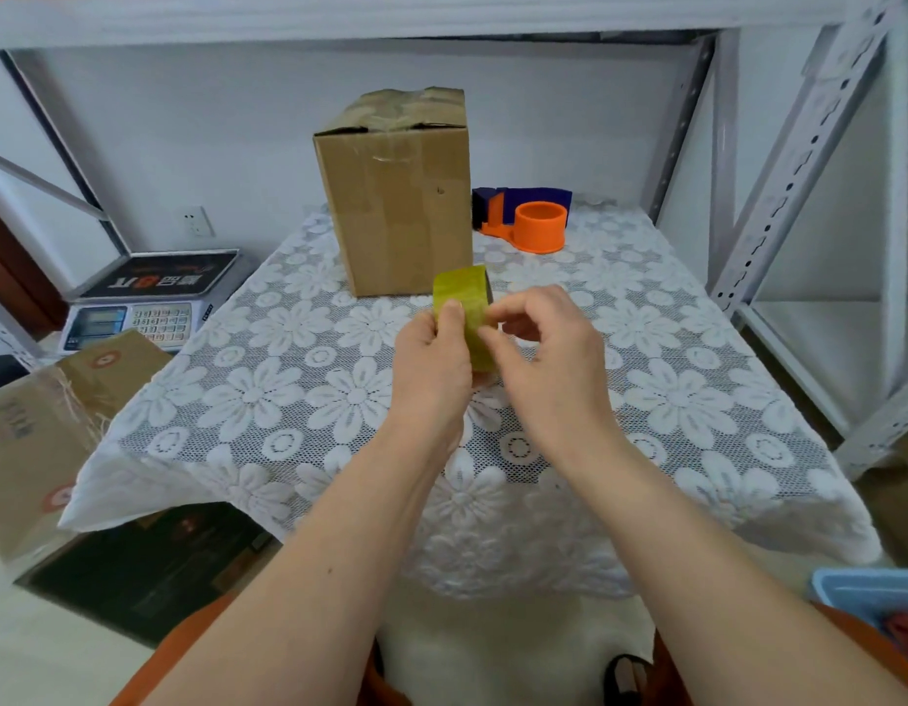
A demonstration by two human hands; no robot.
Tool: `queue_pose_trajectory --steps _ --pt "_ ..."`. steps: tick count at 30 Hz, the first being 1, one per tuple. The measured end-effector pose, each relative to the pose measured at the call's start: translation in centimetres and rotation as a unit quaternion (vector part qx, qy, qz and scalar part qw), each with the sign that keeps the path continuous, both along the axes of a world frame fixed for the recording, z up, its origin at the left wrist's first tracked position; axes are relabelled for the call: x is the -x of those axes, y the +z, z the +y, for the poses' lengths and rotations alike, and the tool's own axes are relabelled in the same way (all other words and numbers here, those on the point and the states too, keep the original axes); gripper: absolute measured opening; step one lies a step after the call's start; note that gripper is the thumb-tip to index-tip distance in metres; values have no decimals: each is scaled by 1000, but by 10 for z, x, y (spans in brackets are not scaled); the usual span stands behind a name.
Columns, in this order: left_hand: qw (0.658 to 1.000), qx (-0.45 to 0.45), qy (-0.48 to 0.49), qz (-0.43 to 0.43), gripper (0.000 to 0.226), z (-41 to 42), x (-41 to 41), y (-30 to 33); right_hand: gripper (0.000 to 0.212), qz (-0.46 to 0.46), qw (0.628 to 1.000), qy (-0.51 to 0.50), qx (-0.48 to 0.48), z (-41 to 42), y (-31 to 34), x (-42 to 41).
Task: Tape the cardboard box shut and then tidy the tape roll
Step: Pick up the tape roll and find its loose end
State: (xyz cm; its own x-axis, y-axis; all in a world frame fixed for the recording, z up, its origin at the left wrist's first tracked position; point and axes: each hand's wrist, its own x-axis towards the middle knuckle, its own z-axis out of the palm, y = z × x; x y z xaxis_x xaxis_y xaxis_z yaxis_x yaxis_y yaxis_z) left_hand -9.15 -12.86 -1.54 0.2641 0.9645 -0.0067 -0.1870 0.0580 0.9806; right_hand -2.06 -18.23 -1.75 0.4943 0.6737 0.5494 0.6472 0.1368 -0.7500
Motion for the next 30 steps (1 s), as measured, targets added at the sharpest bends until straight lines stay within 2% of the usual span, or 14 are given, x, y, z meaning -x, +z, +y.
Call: queue_pose_trajectory --steps 2,7,13,19,30 --pt "1000 3 3 -5 35 0 -1 -1 13 -56 998 -5 6 0 -4 0" --pt "1000 17 -1 -25 33 -3 -3 -2 12 -104 994 -28 -10 -2 -4 -2" --pt "998 39 7 -49 32 -4 -2 0 9 -100 994 -40 -25 0 -4 -5" --pt "999 29 -5 -42 37 -4 -1 -3 3 -97 994 -39 24 0 -2 -12" --pt "1000 20 7 -15 37 -1 -3 -9 12 -245 962 -25 118 -2 -1 -5"
